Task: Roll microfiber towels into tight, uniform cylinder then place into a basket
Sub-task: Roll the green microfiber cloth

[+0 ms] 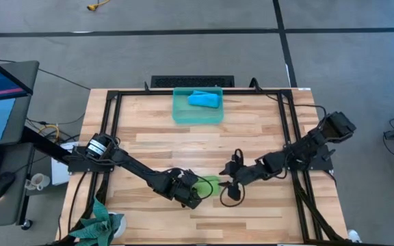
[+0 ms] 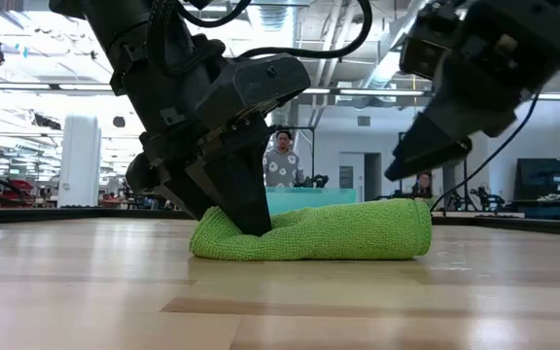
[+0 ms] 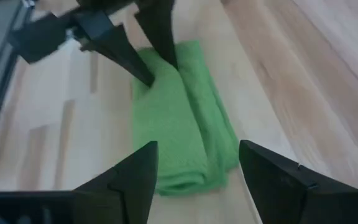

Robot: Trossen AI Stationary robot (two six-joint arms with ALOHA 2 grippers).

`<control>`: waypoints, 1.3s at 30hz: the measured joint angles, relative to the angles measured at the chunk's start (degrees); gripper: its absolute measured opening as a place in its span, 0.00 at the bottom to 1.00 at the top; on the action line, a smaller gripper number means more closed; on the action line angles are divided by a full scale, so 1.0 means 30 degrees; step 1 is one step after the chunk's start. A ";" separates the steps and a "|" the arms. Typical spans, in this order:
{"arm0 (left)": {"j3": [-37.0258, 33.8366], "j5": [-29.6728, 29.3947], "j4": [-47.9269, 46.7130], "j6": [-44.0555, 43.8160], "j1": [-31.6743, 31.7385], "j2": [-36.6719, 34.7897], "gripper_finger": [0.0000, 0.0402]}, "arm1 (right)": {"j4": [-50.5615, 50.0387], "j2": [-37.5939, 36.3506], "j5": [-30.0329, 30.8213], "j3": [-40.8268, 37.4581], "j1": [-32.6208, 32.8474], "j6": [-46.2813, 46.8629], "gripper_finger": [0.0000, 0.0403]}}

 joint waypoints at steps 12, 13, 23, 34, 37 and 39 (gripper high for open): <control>0.0012 -0.0007 0.0003 0.0008 0.0007 0.0000 0.32 | 0.0948 0.0601 -0.2218 0.0200 -0.1802 -0.0265 0.62; 0.0007 -0.0015 0.0026 0.0008 0.0007 0.0000 0.32 | 0.1201 0.0873 -0.2468 0.0175 -0.1833 -0.0279 0.62; 0.0015 -0.0022 0.0051 0.0015 0.0015 0.0000 0.32 | 0.3476 0.3712 -0.3969 0.0224 -0.2000 -0.0033 0.62; 0.0007 -0.0022 0.0168 0.0023 0.0015 0.0000 0.32 | 0.3786 0.5600 -0.7701 0.1095 -0.2710 0.0805 0.62; 0.0015 -0.0011 0.0160 0.0198 0.0015 0.0000 0.32 | 0.3790 0.6099 -0.8069 0.1441 -0.2788 0.0811 0.58; 0.0015 0.0018 0.0148 0.0433 0.0015 0.0000 0.32 | 0.3474 0.6105 -0.8266 0.1525 -0.2795 0.0784 0.53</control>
